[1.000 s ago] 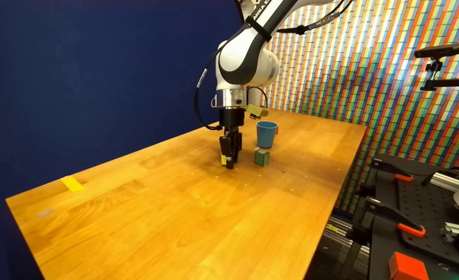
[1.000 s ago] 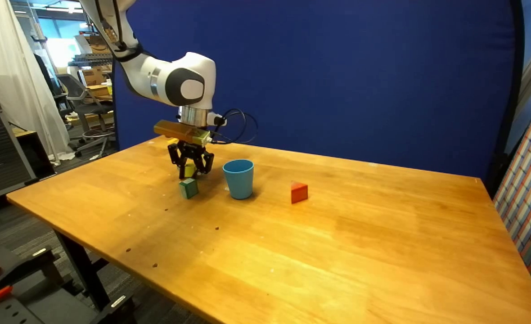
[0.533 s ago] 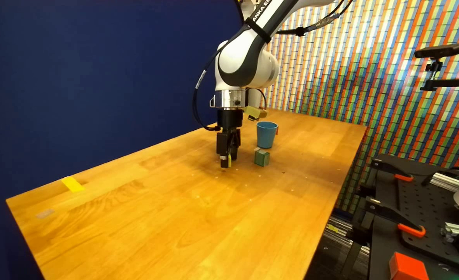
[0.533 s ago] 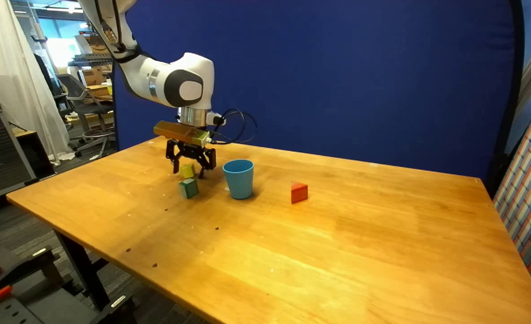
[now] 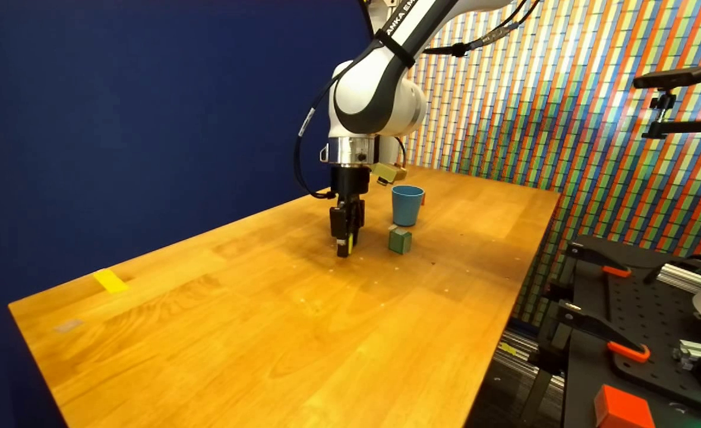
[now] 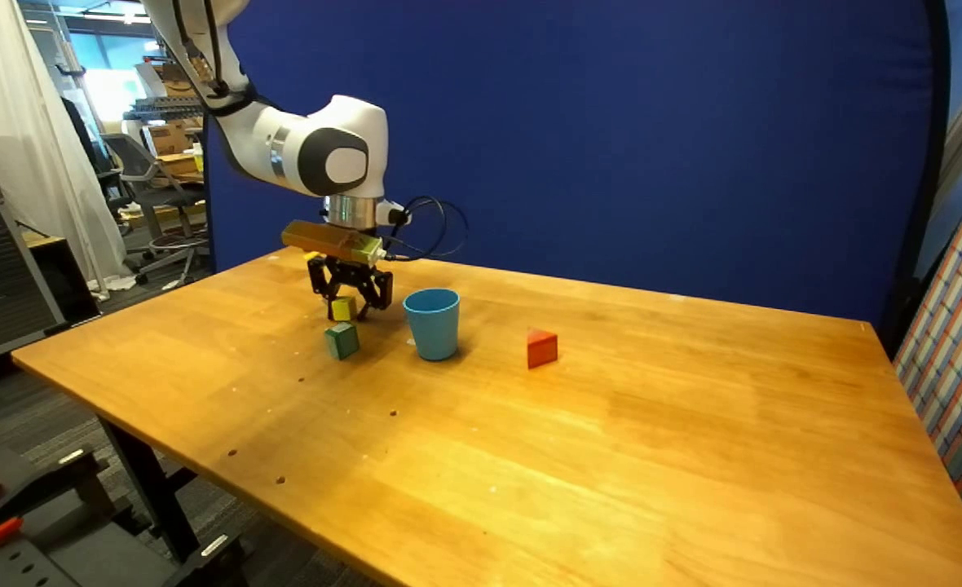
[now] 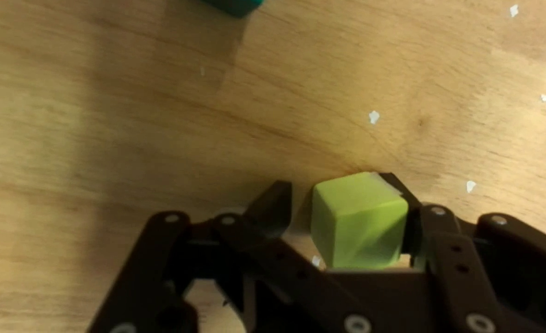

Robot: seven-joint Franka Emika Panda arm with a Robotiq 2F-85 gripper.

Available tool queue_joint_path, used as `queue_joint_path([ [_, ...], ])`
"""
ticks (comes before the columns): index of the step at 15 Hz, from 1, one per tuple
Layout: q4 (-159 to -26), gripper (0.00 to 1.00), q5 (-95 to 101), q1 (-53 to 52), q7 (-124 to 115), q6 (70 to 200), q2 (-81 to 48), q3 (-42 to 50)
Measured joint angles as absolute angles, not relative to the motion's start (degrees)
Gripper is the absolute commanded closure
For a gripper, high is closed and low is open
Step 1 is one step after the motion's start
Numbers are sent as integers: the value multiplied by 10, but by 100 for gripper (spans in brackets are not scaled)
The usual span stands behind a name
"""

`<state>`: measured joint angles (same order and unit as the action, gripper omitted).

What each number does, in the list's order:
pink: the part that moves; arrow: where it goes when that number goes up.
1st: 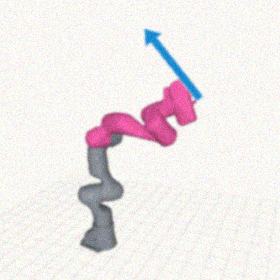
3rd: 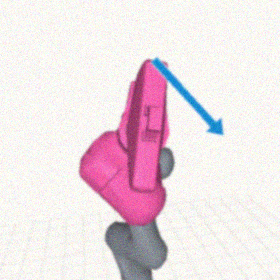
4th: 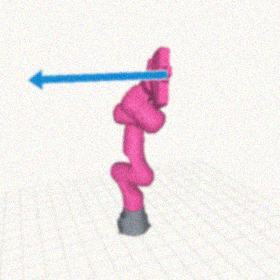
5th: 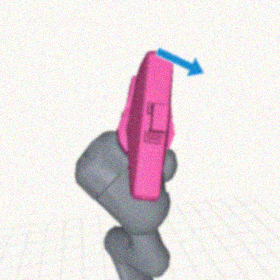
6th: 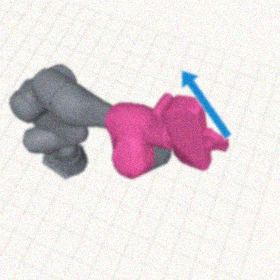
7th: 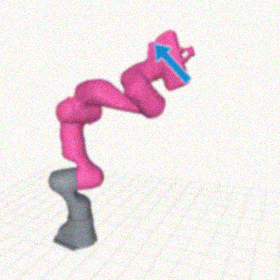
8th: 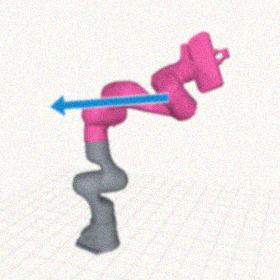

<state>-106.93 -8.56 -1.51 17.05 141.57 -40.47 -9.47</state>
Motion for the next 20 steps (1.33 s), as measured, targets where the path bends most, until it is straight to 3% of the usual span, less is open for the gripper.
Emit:
queue_joint_path([
  [2, -1069, 87, -86, -15, 171, 1416, -404, -99],
  [7, -1066, 86, -75, -16, 157, 1434, -402, -87],
  [20, -1118, 86, -32, 20, -10, 1458, -267, 56],
])
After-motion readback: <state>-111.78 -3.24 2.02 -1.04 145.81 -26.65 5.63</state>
